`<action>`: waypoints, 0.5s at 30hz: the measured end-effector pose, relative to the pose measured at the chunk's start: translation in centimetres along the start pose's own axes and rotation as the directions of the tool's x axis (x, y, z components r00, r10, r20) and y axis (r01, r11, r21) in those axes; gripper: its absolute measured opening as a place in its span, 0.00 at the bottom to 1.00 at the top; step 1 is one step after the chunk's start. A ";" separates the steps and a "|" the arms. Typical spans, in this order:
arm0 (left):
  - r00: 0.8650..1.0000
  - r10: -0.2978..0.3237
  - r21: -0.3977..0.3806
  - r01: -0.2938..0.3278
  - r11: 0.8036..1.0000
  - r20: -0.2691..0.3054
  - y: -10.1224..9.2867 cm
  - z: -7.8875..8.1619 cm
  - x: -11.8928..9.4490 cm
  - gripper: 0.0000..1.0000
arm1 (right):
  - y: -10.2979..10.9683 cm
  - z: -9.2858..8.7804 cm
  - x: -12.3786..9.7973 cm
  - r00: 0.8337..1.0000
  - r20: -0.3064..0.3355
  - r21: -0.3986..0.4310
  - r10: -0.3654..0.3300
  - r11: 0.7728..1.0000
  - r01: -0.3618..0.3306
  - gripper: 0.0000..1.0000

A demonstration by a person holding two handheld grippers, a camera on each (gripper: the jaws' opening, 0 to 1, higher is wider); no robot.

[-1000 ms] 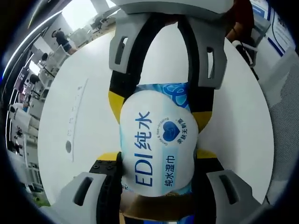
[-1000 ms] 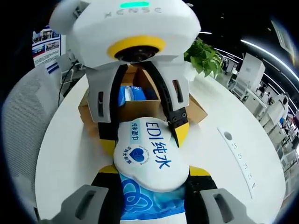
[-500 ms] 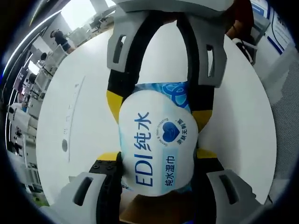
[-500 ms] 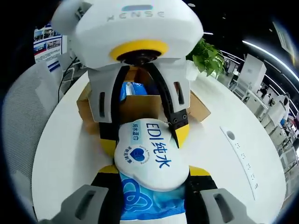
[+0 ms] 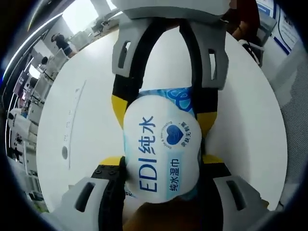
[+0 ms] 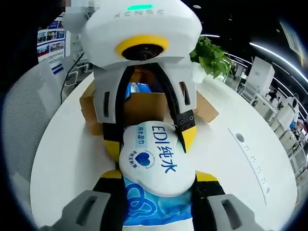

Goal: Operate the shoe box by opening the lid, removing the specified soft item, and placing it in the target area until the item is outside and the box remains undamaged.

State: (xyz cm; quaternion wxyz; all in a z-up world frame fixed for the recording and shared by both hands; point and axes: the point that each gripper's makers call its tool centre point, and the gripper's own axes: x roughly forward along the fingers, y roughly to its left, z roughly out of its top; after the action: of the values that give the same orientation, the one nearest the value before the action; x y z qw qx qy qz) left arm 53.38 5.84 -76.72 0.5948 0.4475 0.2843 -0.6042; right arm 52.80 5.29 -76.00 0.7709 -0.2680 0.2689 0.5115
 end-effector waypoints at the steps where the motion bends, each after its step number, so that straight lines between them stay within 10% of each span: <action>1: 1.000 -0.002 -0.001 0.002 1.000 0.005 -0.1 0.1 0.0 0.61 | 0.0 -0.2 0.0 1.000 -0.003 -0.001 0.000 1.000 0.000 0.51; 15: 1.000 -0.010 -0.003 0.010 1.000 -0.001 0.0 0.1 -0.1 0.62 | 0.2 -1.0 -0.6 1.000 -0.019 -0.027 0.001 1.000 -0.002 0.54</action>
State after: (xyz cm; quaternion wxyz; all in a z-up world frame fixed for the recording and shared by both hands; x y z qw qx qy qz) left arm 53.33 5.80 -76.61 0.5922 0.4454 0.2876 -0.6068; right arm 52.31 4.28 -76.27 0.7641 -0.2830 0.2693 0.5133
